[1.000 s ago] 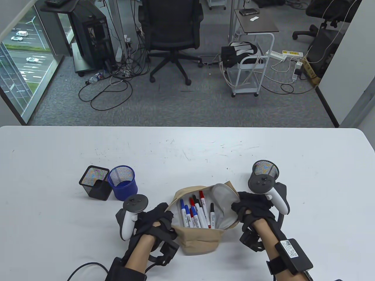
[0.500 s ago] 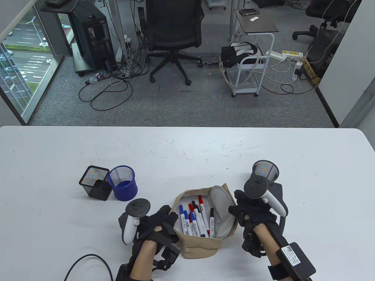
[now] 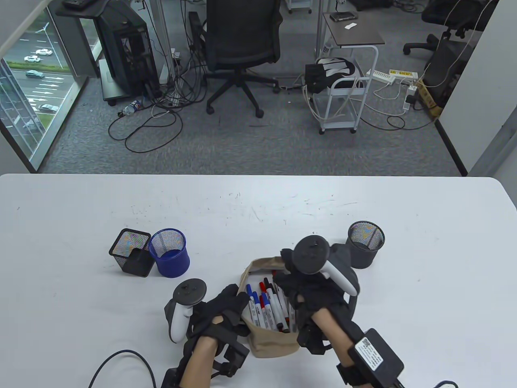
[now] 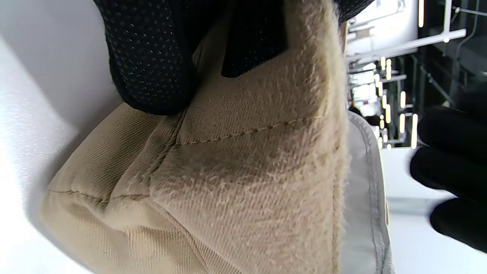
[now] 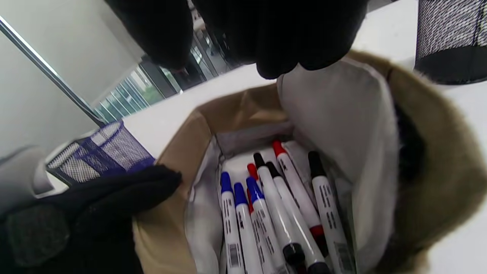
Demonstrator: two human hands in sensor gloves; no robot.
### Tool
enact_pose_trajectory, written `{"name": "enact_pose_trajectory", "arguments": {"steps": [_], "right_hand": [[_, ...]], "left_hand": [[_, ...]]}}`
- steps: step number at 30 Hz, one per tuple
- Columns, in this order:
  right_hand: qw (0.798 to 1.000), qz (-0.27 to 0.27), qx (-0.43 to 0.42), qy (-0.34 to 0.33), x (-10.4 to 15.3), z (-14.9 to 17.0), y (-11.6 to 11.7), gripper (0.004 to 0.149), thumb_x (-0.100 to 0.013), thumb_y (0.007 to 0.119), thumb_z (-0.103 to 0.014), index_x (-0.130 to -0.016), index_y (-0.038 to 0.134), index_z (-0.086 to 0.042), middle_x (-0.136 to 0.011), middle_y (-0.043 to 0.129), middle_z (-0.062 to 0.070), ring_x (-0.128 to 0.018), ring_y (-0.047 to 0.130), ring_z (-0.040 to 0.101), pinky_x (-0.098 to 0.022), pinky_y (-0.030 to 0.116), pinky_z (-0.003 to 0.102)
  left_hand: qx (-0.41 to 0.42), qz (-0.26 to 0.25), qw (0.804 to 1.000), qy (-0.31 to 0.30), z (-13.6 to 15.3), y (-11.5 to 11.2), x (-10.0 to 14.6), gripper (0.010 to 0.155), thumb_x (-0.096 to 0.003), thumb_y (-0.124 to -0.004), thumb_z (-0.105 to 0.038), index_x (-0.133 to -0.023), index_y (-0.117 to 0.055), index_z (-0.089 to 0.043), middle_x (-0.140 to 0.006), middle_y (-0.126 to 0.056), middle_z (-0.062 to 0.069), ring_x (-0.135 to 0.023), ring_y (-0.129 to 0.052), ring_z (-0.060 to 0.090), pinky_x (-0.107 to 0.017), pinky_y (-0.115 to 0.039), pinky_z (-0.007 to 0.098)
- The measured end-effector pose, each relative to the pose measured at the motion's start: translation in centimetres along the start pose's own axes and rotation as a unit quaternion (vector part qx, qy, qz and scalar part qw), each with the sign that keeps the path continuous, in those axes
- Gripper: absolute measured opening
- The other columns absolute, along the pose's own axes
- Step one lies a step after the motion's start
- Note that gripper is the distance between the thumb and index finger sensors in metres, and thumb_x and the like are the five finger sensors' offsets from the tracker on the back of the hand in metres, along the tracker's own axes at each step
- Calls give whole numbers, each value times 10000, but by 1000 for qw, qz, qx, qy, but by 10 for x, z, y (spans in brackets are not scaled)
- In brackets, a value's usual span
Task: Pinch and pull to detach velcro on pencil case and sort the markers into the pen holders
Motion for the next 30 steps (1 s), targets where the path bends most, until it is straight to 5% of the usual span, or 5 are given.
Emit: {"name": "enact_pose_trajectory", "arguments": {"steps": [5,12,17,24,30], "right_hand": [[989,-87,93,80,-49,-6,45,678,-455,905,-380,-1009,689,-54,-928,871,222,-658,978,397,-435,827,500],[958,-99,219,157,-93,1,90,702,-394,947,-429,-963,764,-59,-812,965,179,-472,1032,304,-330,860,419],[953,-83,246,156,-97,-3,93,699,-360,983,-404,-938,792,-60,-746,992,160,-343,1030,226,-268,863,361],[976,-51,169,125,-86,0,74,675,-371,980,-383,-933,789,-62,-712,1002,120,-315,1027,202,-258,864,346],[996,79,-5,37,-33,-6,-12,600,-404,958,-358,-919,805,-91,-730,1002,120,-357,1038,239,-285,867,368]], "left_hand": [[3,-5,1000,2,2,0,1,769,-584,-692,-452,-1162,-406,-34,-1128,-620,307,-895,-854,482,-410,-978,392],[6,-8,1000,3,2,0,2,764,-583,-691,-452,-1161,-415,-34,-1127,-629,300,-895,-857,477,-410,-977,392],[2,-10,1000,5,2,0,3,761,-585,-688,-453,-1161,-414,-38,-1129,-631,295,-897,-858,470,-423,-972,398],[4,-12,1000,5,2,0,3,760,-586,-686,-452,-1161,-414,-35,-1128,-632,296,-896,-857,471,-422,-974,396],[6,-13,1000,4,3,1,3,756,-587,-684,-451,-1161,-416,-38,-1128,-632,293,-899,-855,471,-423,-973,397]]}}
Point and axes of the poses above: the tracker on the back of each hand, its own z axis roughly to the little-finger side, its own x axis roughly from the fingertips to the wrist, y = z × x, the point moved 5 cm from there along -x, roughly from the wrist to the fingertips
